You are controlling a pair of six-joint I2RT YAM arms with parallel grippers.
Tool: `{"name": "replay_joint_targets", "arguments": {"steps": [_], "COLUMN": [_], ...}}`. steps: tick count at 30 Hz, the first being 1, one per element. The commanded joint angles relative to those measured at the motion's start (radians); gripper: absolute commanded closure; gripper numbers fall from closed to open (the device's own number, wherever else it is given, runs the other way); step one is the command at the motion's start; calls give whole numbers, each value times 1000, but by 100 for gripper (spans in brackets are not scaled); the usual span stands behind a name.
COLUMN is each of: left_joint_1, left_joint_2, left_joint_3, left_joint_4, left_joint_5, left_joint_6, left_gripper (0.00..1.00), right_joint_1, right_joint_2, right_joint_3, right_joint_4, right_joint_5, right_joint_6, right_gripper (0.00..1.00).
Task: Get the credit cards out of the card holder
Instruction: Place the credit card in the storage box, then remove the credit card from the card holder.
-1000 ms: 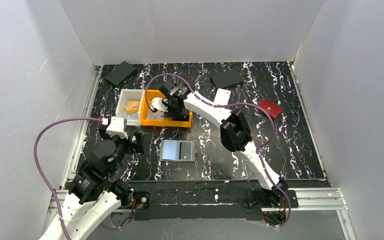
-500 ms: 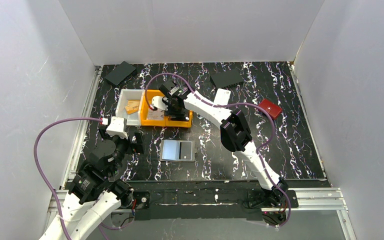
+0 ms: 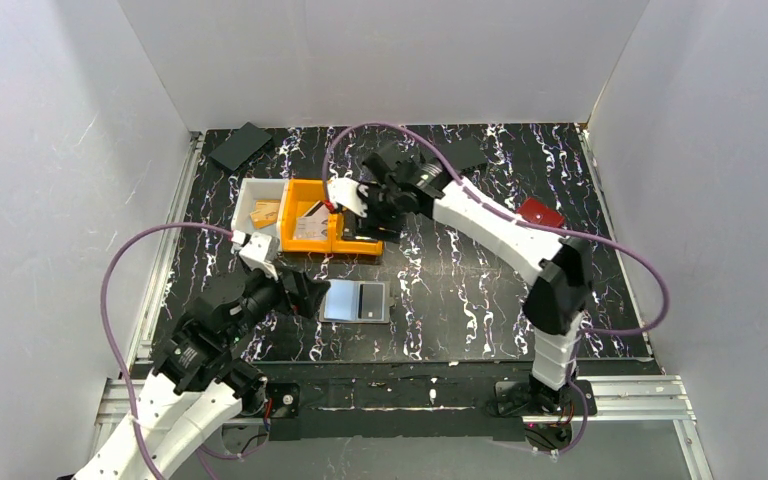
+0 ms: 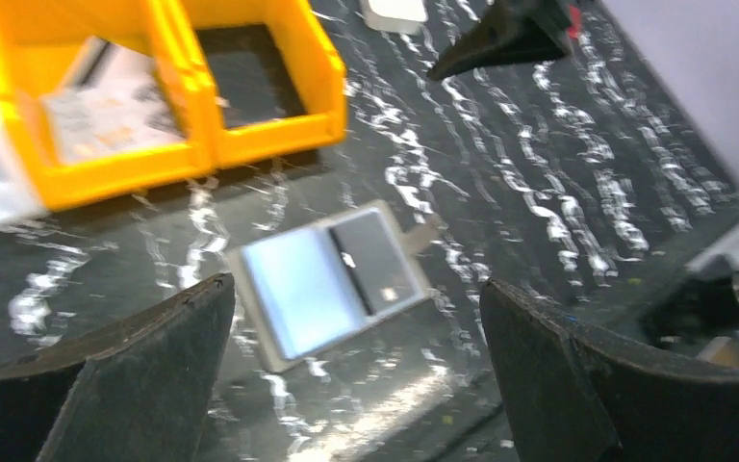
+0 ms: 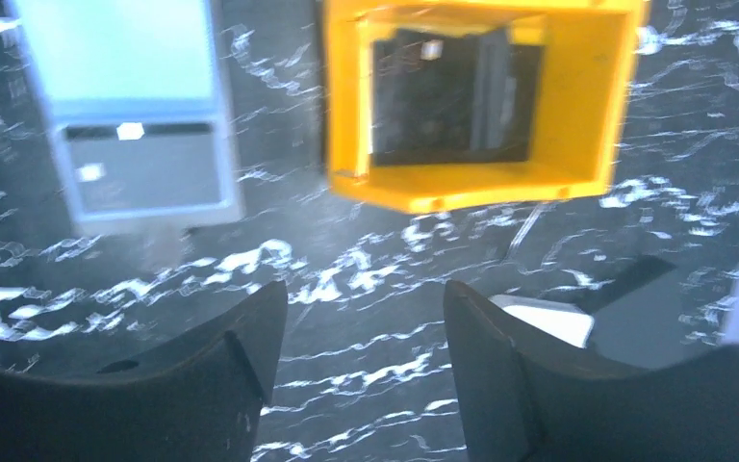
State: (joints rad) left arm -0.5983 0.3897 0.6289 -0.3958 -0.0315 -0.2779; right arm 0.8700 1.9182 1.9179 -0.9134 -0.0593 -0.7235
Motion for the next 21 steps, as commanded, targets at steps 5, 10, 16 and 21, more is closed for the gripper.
{"name": "replay_joint_targets", "arguments": {"steps": [5, 10, 16, 21], "left_joint_1": [2, 1, -34, -113], "left_joint_2": [117, 149, 235, 309], "left_joint_3": [-118, -201, -230, -213], "left_joint_4": [139, 219, 228, 211], "left_joint_5": [245, 328, 326, 239], "left_joint_6": [-404, -504, -537, -529], "left_gripper": [2, 2, 2, 2], "right_joint_1": [-278, -412, -516, -531], "right_joint_2": [-361, -565, -620, -646], "right_joint_3": [-506, -846, -1099, -1189], "right_joint_4": [292, 615, 1000, 1134], "right_joint_5": [-654, -823, -955, -958], "right_joint_6": [190, 399, 697, 765], "right_gripper": [31, 29, 29, 27]}}
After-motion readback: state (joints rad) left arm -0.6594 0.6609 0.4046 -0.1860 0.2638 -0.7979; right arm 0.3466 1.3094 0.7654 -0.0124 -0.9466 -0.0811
